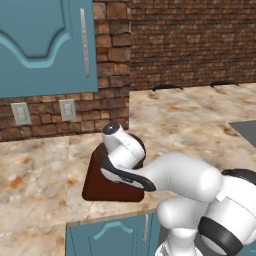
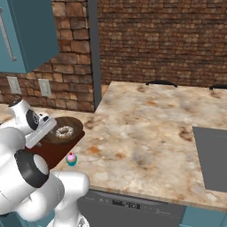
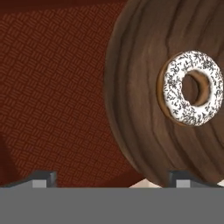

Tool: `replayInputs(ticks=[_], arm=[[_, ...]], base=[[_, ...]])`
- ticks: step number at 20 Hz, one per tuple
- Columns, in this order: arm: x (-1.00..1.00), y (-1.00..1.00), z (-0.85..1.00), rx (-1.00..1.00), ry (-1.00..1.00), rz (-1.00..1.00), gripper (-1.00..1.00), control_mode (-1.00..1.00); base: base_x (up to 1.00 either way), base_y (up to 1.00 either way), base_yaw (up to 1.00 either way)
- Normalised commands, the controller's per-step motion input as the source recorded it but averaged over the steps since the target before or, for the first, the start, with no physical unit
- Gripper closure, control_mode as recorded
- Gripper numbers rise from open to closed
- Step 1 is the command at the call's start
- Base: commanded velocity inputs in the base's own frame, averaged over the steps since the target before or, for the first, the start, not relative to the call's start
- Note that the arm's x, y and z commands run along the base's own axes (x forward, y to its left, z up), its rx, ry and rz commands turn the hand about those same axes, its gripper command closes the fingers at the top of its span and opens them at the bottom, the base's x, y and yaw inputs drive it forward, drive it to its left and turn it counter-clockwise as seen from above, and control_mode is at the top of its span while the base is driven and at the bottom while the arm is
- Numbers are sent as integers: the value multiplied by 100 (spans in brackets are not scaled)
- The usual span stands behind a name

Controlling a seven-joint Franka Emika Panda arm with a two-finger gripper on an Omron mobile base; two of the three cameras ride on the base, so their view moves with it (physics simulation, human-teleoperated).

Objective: Place the bowl with donut and the cupcake onto the tray.

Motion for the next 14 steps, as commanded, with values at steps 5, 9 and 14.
replayInputs(ticks=[5, 9, 14], arm=[[-9, -30, 7, 7, -1, -6, -100, -100], [-6, -39, 0, 10, -2, -10, -100, -100], [-1, -33, 0, 9, -2, -11, -100, -100]], base=[[0, 0, 0], [0, 0, 0], [0, 0, 0]])
